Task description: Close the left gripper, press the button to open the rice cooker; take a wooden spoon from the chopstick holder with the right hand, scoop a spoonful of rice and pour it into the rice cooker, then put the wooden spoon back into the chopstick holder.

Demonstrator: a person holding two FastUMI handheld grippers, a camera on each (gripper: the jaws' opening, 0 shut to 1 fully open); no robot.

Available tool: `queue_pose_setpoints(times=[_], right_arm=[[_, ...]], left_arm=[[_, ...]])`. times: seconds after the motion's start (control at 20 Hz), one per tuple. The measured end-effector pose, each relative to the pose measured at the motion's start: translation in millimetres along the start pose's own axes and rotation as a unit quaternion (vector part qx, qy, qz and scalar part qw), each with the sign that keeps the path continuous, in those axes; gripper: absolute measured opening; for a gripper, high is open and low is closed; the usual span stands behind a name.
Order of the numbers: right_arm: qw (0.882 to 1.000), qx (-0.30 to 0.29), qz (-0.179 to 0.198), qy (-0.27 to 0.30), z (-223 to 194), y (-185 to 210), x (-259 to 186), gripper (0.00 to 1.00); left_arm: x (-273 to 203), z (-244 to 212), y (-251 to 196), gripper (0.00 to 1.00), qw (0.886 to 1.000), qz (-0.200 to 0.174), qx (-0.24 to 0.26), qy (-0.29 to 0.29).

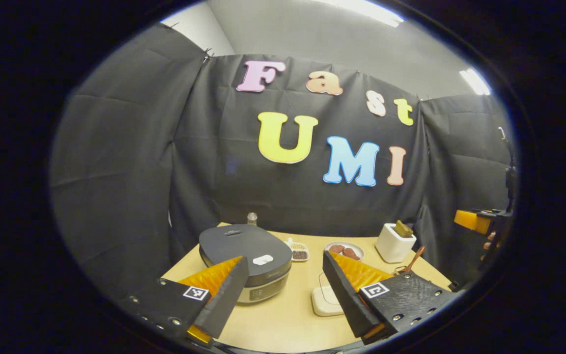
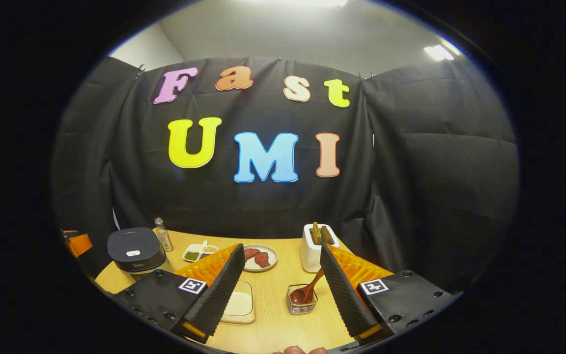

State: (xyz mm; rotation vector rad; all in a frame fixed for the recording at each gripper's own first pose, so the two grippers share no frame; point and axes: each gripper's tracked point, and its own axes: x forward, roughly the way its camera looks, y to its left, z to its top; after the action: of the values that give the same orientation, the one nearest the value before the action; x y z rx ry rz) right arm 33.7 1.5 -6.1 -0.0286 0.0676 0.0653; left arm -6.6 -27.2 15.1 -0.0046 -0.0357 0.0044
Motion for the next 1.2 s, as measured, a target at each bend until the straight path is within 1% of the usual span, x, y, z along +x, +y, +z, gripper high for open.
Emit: queue_pose_setpoints(times=[0.1, 0.15, 0.25, 0.3, 0.45, 0.5, 0.55, 0.6, 0.8, 0.95, 1.0, 1.05, 1.1, 1.15, 1.2], right_arm=[[1.0, 0.003, 0.006, 0.002, -0.6, -13.1, 7.1, 0.98], [1.0, 0.004, 0.009, 0.002, -1.0, -19.4, 11.2, 0.98], [1.0, 0.003, 0.02, 0.002, -2.0, -29.8, 17.4, 0.98], [1.0, 0.002, 0.024, -0.003, 0.4, -37.3, 20.2, 0.97], [0.999, 0.003, 0.034, -0.014, 5.5, -57.5, 26.7, 0.98], [0.999, 0.005, 0.04, -0.014, 4.6, -62.2, 28.5, 0.97], [0.999, 0.005, 0.046, -0.014, 6.2, -66.5, 30.5, 0.97], [0.998, 0.004, 0.053, -0.017, 8.4, -70.5, 31.2, 0.98], [0.996, -0.014, 0.077, -0.043, 11.9, -87.0, 34.7, 0.98], [0.996, -0.005, 0.088, -0.034, -2.0, -95.6, 36.3, 0.98], [0.996, 0.003, 0.089, -0.028, -6.1, -97.4, 38.0, 0.98], [0.996, 0.01, 0.088, -0.023, -9.8, -99.2, 38.4, 0.97], [0.996, 0.015, 0.084, -0.017, -13.6, -100.6, 39.4, 0.97], [0.997, 0.02, 0.078, -0.012, -16.6, -101.6, 40.0, 0.97], [0.997, 0.026, 0.071, -0.009, -19.0, -101.6, 39.0, 0.97]], left_arm=[[-3.2, 15.0, -18.3, 0.96, 1.0, 0.005, 0.009, -0.017], [-4.2, 19.4, -27.8, 0.99, 1.0, 0.008, 0.011, -0.019], [-3.4, 25.5, -46.5, 0.98, 1.0, 0.013, 0.009, -0.019], [-2.9, 28.3, -56.0, 0.96, 1.0, 0.016, 0.007, -0.019], [-7.2, 39.2, -81.5, 0.96, 0.999, 0.026, 0.013, -0.021], [-8.1, 44.0, -87.2, 0.95, 0.999, 0.035, 0.018, -0.023], [-10.5, 48.3, -92.1, 0.98, 0.999, 0.043, 0.021, -0.025], [-13.7, 50.0, -97.7, 0.95, 0.998, 0.051, 0.018, -0.026], [-27.1, 42.6, -104.2, 0.98, 0.995, 0.098, -0.017, -0.015], [-41.2, 44.8, -95.5, 0.95, 0.992, 0.126, -0.027, -0.003], [-44.6, 47.4, -88.1, 0.93, 0.991, 0.134, -0.023, 0.0], [-47.6, 50.6, -79.8, 0.88, 0.99, 0.14, -0.018, 0.003], [-50.5, 53.0, -67.4, 0.76, 0.988, 0.153, -0.014, 0.005], [-49.9, 54.5, -56.6, 0.64, 0.987, 0.157, -0.016, 0.012], [-45.5, 50.5, -54.9, 0.52, 0.989, 0.145, -0.024, 0.021]])
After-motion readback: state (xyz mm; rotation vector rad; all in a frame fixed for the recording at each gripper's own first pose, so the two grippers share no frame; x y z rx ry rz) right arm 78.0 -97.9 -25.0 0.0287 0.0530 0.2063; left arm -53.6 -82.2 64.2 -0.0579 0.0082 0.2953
